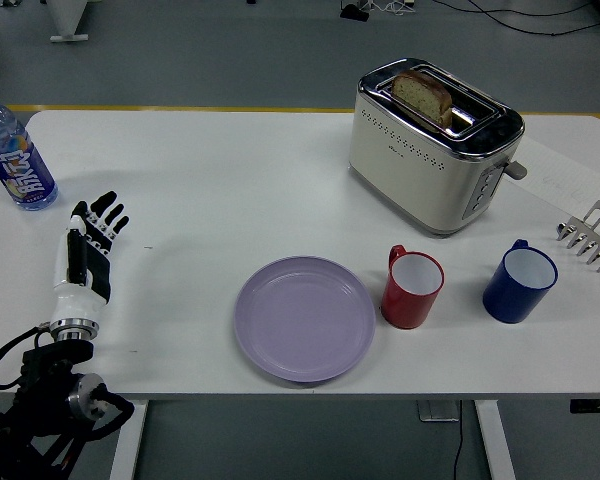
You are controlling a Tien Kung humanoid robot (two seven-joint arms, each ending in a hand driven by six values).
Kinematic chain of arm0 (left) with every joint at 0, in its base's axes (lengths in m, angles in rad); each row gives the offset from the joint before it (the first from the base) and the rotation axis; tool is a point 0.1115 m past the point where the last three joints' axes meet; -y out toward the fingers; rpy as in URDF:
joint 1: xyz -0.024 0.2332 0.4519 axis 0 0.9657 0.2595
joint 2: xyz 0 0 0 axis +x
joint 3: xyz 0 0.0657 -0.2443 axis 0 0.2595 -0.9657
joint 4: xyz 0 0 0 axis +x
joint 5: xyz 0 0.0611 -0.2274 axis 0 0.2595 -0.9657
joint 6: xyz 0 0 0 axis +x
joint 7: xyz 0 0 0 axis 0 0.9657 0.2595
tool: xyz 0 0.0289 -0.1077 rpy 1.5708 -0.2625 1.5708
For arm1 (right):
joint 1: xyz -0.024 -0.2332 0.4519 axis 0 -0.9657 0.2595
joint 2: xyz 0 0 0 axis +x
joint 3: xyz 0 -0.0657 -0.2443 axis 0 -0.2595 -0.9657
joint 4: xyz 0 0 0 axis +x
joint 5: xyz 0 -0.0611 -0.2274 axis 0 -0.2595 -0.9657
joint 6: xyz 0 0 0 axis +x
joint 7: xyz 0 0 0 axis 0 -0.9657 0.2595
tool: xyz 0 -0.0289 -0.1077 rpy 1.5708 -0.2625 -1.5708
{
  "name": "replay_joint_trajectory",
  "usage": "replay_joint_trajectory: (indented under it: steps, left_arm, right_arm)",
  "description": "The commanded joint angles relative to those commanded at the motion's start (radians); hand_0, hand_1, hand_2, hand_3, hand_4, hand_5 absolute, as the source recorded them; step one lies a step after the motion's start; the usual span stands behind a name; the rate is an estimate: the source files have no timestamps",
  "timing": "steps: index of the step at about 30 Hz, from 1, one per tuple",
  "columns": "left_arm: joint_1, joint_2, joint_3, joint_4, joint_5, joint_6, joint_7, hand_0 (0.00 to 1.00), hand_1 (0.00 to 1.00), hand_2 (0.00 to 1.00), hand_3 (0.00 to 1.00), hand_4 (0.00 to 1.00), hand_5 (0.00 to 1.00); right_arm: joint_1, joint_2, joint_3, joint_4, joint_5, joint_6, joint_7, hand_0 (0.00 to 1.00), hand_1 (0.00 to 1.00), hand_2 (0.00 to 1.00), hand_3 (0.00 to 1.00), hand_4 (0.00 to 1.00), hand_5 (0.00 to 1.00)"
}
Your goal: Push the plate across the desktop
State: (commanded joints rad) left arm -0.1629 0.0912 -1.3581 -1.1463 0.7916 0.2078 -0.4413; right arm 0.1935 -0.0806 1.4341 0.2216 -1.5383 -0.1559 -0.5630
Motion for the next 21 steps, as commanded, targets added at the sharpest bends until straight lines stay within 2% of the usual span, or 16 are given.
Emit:
replay_joint_trajectory:
  steps: [2, 3, 6, 8, 10, 12, 16, 21]
  left_arm:
    - [0.011, 0.025, -0.049, -0.022, 0.019, -0.018, 0.043, 0.761, 0.776, 0.8, 0.672, 0.452, 0.998]
    - [0.012, 0.029, -0.062, -0.025, 0.023, -0.021, 0.055, 0.761, 0.776, 0.8, 0.672, 0.452, 0.998]
    - [0.034, 0.077, -0.148, -0.07, 0.071, -0.088, 0.16, 0.743, 0.754, 0.76, 0.659, 0.454, 0.998]
    - [0.038, 0.084, -0.173, -0.076, 0.08, -0.105, 0.212, 0.743, 0.754, 0.76, 0.659, 0.454, 0.998]
    - [0.051, 0.112, -0.232, -0.092, 0.112, -0.163, 0.286, 0.743, 0.754, 0.76, 0.659, 0.454, 0.998]
    - [0.06, 0.126, -0.271, -0.095, 0.11, -0.197, 0.338, 0.742, 0.754, 0.753, 0.66, 0.465, 0.998]
    - [0.077, 0.14, -0.328, -0.105, 0.112, -0.221, 0.373, 0.742, 0.754, 0.753, 0.66, 0.465, 0.998]
    - [0.088, 0.149, -0.379, -0.11, 0.1, -0.236, 0.386, 0.737, 0.752, 0.747, 0.659, 0.472, 0.998]
  right_arm:
    - [0.0, 0.0, -0.001, 0.0, 0.002, -0.001, 0.001, 0.56, 0.546, 0.675, 0.593, 0.286, 0.299]
    - [0.0, 0.0, -0.001, 0.0, 0.002, -0.001, 0.001, 0.56, 0.546, 0.675, 0.593, 0.286, 0.299]
    - [0.0, 0.001, -0.001, 0.0, 0.005, -0.002, 0.001, 0.56, 0.546, 0.675, 0.593, 0.287, 0.299]
    - [0.0, 0.001, -0.002, 0.0, 0.006, -0.003, 0.001, 0.56, 0.546, 0.675, 0.593, 0.287, 0.299]
    - [0.001, 0.001, -0.001, 0.0, 0.006, -0.003, -0.001, 0.56, 0.546, 0.675, 0.593, 0.287, 0.299]
    - [0.001, 0.002, 0.0, 0.001, 0.005, -0.002, -0.003, 0.56, 0.546, 0.676, 0.593, 0.287, 0.298]
    - [0.0, 0.003, 0.001, 0.002, 0.005, -0.003, -0.005, 0.56, 0.546, 0.676, 0.593, 0.287, 0.298]
    - [0.0, 0.004, 0.0, 0.002, 0.006, -0.003, -0.006, 0.56, 0.546, 0.676, 0.593, 0.287, 0.298]
